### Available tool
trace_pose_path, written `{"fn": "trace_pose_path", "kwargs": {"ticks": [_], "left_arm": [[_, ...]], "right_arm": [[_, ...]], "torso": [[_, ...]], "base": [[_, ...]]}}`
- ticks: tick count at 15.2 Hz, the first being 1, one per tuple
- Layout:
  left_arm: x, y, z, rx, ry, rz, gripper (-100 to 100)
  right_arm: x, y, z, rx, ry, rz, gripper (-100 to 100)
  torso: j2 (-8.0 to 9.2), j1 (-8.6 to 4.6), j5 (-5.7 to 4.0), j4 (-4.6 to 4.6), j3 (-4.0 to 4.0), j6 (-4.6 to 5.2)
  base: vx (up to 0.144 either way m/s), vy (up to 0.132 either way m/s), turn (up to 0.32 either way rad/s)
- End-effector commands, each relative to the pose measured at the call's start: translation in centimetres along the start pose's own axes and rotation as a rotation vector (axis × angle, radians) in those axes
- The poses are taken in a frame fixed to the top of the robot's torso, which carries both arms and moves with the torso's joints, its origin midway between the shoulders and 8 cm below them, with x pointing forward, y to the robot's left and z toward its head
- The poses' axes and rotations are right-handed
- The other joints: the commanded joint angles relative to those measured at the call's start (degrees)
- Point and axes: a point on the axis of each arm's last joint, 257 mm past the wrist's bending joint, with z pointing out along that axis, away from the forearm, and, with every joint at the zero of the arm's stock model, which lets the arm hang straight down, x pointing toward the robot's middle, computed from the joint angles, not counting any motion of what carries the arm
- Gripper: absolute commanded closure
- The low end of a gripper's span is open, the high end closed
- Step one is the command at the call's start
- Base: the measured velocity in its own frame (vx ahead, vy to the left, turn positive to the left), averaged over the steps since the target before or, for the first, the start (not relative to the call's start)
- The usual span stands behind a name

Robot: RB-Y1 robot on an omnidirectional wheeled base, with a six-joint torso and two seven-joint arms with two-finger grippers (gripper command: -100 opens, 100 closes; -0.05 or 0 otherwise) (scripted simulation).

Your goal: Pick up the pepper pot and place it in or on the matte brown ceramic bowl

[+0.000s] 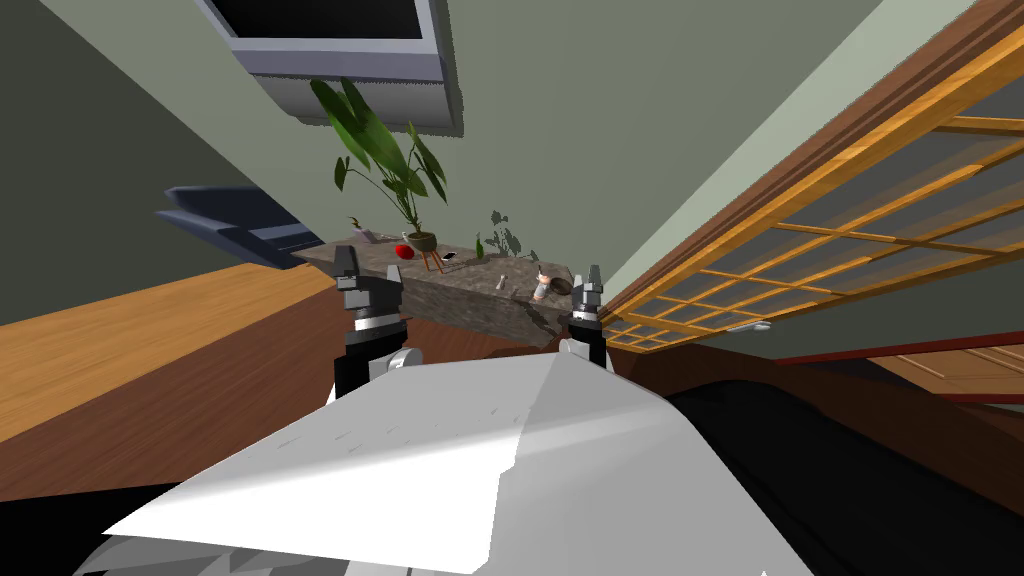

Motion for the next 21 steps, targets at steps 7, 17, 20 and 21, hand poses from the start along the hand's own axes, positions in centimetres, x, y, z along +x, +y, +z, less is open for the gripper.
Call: {"fn": "trace_pose_path", "kwargs": {"ticks": [7,17,20,21], "left_arm": [[0.0,0.0,0.0,0.000,0.000,0.000,0],[0.0,0.0,0.0,0.000,0.000,0.000,0],[0.0,0.0,0.0,0.000,0.000,0.000,0],[0.0,0.0,0.0,0.000,0.000,0.000,0]], "right_arm": [[1.2,-1.6,-0.3,0.024,0.136,-0.129,-100],[0.8,-8.4,-2.1,0.139,0.335,-0.482,-100],[0.1,-10.3,-2.7,0.172,0.372,-0.573,-100],[-0.4,-11.3,-3.0,0.188,0.391,-0.620,-100]], "torso": [[-0.08,0.07,0.01,-0.02,-0.05,0.00],[-0.31,0.30,0.06,-0.07,-0.18,0.00],[-0.31,0.34,0.08,-0.07,-0.18,0.00],[-0.27,0.29,0.07,-0.07,-0.16,0.00]], "base": [[0.015,0.017,-0.001],[0.054,0.060,-0.002],[0.063,0.079,-0.005],[0.051,0.074,-0.003]]}}
